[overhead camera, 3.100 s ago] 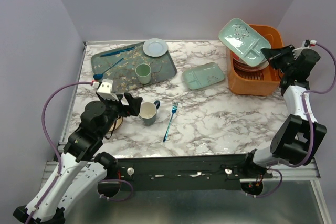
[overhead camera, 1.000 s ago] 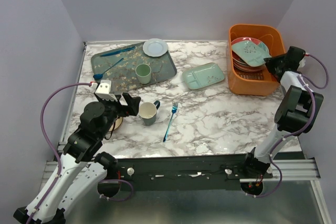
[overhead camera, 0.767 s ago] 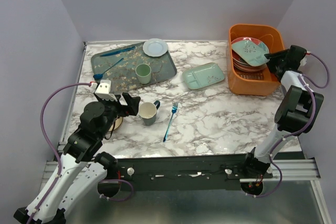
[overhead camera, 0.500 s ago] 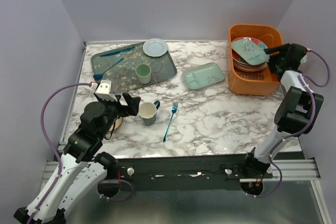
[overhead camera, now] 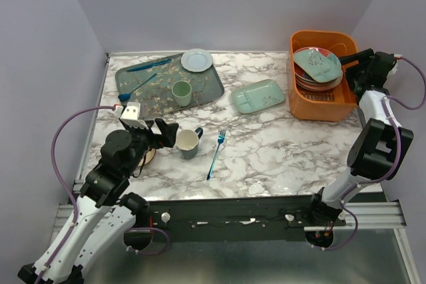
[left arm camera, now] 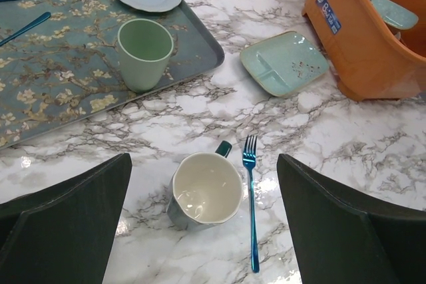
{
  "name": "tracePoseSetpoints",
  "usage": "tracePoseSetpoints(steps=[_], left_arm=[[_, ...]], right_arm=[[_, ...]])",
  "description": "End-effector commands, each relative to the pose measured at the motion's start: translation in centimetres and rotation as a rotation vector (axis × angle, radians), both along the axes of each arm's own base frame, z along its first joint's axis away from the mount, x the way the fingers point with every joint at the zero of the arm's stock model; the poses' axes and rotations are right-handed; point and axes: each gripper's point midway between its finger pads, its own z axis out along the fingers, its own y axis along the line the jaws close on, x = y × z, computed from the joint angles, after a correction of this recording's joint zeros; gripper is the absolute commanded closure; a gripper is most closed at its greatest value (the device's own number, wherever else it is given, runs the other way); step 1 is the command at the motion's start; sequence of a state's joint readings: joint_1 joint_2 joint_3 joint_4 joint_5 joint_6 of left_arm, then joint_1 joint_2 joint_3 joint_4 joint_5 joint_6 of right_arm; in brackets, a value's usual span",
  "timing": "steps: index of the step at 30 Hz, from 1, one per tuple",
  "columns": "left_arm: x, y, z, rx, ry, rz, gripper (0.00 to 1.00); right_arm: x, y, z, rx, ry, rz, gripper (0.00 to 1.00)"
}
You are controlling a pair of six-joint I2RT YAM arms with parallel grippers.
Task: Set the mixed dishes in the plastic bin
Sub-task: Place the plate in the plastic bin.
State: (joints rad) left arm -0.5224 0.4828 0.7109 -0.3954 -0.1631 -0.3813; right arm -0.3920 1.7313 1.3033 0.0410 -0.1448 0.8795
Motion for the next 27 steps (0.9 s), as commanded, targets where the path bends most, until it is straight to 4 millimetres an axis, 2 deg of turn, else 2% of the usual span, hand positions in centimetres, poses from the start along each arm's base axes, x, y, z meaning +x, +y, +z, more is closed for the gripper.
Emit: tracePoseSetpoints(steps=[1, 6, 7, 9, 10, 12, 13, 15, 16, 19, 23, 27], left_arm=[[0.0, -0.8, 0.5, -0.015, -0.025, -0.049, 0.01], [0.0, -2.1, 0.8, -0.042, -0.019, -0.112, 0.01], [0.0, -2.4, 0.9, -0.051, -0.020, -0.122, 0.01], [-0.1, -3.3, 1.1, -0.085, -0.017, -0.164, 0.01], [-0.1, -3.7, 1.2, -0.101, -0.018, -0.178, 0.01], [0.1, -4.7, 1.4, -0.162, -0.012, -0.210, 0.01], [-0.2, -5.5, 1.6, -0.188, -0.005, -0.247, 0.01], [0.2, -6.6, 2.0, -0.234, -0.008, -0.282, 0.01], [-0.1, -7.3, 2.2, -0.273, 0.010, -0.314, 0.01], [0.6, -8.8, 2.6, -0.345, 0.045, -0.353, 0.01], [1.4, -10.9, 2.9, -0.413, 0.104, -0.411, 0.01], [2.9, -13.4, 2.3, -0.433, 0.181, -0.434, 0.01]], right_arm=[[-1.9, 0.7, 1.4, -0.053, 0.000, 0.025, 0.12], [-3.5, 2.6, 3.4, -0.102, -0.050, 0.115, 0.11], [-3.8, 3.4, 3.4, -0.101, -0.064, 0.161, 0.11], [-4.4, 4.2, 4.9, -0.136, -0.114, 0.202, 0.11], [-4.9, 5.5, 4.5, -0.128, -0.123, 0.264, 0.11], [-5.5, 6.6, 5.3, -0.170, -0.167, 0.331, 0.11], [-6.3, 8.2, 6.0, -0.173, -0.200, 0.417, 0.11], [-7.1, 9.8, 7.0, -0.229, -0.258, 0.535, 0.09], [-8.2, 11.5, 7.9, -0.235, -0.299, 0.634, 0.08], [-10.4, 14.6, 9.0, -0.255, -0.392, 0.820, 0.07], [-13.6, 17.3, 10.3, -0.272, -0.474, 0.988, 0.07], [-16.5, 19.0, 10.0, -0.312, -0.513, 1.090, 0.07]])
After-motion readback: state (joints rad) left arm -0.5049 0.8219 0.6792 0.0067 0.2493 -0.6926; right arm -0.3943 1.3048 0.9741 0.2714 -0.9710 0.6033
